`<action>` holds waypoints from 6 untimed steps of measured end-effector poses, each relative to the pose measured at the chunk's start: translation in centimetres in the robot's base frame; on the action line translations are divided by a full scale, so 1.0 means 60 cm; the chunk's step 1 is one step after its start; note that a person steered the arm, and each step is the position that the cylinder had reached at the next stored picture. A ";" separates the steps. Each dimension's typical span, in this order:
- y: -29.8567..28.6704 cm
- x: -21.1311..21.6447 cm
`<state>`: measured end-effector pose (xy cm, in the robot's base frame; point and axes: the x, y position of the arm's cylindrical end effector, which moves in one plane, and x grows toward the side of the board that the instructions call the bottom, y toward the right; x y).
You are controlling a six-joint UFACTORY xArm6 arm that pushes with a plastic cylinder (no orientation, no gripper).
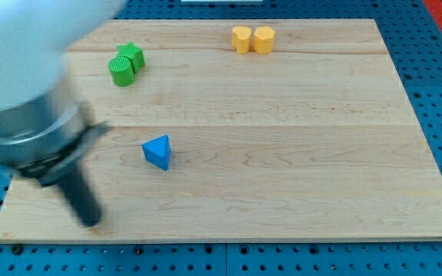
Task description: Push the cube into the triangle
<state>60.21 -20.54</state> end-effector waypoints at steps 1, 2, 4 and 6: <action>-0.164 -0.021; -0.166 -0.057; -0.090 -0.116; 0.109 -0.155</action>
